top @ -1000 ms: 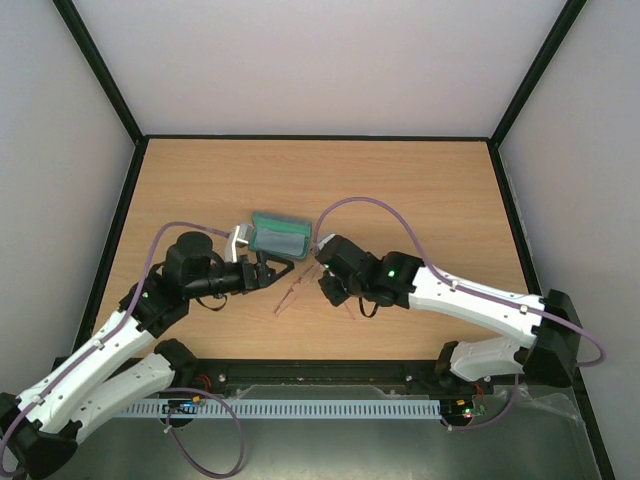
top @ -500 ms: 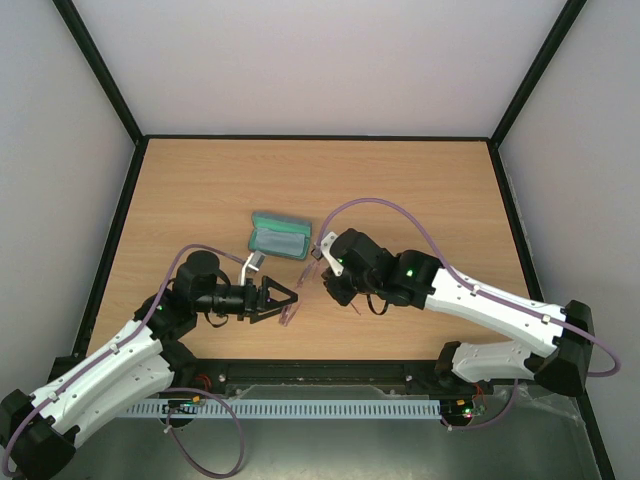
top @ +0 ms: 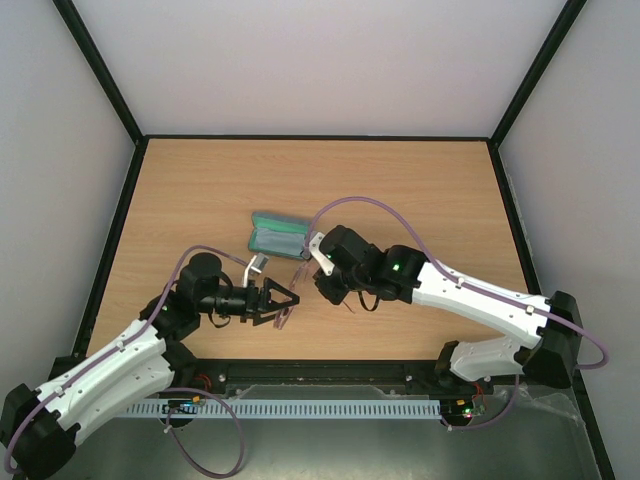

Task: Organize the sunglasses
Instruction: Fold the sunglasses.

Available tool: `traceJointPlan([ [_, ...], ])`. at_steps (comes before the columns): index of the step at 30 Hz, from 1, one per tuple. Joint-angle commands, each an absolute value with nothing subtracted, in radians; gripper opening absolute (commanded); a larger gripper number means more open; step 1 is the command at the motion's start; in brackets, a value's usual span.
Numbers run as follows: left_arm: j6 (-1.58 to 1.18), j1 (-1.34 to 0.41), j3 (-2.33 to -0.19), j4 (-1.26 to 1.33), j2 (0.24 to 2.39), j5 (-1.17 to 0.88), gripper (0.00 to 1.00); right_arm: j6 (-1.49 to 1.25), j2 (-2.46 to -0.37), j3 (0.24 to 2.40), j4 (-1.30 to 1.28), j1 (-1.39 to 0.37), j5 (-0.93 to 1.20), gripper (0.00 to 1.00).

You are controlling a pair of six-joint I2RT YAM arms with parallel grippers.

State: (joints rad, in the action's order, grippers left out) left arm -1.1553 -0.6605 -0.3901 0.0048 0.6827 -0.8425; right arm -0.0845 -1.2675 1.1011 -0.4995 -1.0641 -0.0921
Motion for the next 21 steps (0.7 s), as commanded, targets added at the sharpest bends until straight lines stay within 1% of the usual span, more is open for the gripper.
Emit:
traceJointPlan([
  [1, -1.16, -0.661, -0.376, 0.026, 0.681, -0.858, 0.99, -0.058, -1.301, 1.141, -0.51, -1.059, -0.08, 0.01],
  [4, -1.156, -0.661, -0.372, 0.021, 0.685, -0.855, 0.98, -0.053, -1.315, 1.147, -0.508, -1.061, -0.079, 0.01],
  [5, -1.154, -0.661, -0.369, 0.021, 0.688, -0.854, 0.96, -0.052, -1.318, 1.15, -0.51, -1.059, -0.079, 0.02],
  [8, -1.154, -0.663, -0.362, 0.026, 0.694, -0.856, 0.85, -0.045, -1.325, 1.158, -0.51, -1.059, -0.084, 0.01],
  [10, -1.155, -0.663, -0.356, 0.031, 0.698, -0.855, 0.75, -0.04, -1.33, 1.161, -0.511, -1.059, -0.085, 0.01],
  [12, -1.157, -0.663, -0.352, 0.037, 0.703, -0.858, 0.63, -0.036, -1.333, 1.165, -0.51, -1.059, -0.086, 0.01],
  [14, -1.159, -0.663, -0.346, 0.047, 0.708, -0.86, 0.55, -0.034, -1.338, 1.169, -0.51, -1.06, -0.09, 0.02],
  [18, -1.167, -0.664, -0.338, 0.065, 0.713, -0.863, 0.43, -0.031, -1.343, 1.171, -0.509, -1.06, -0.088, 0.01],
  [21, -1.17, -0.664, -0.335, 0.073, 0.717, -0.864, 0.39, -0.031, -1.349, 1.174, -0.507, -1.06, -0.093, 0.01],
])
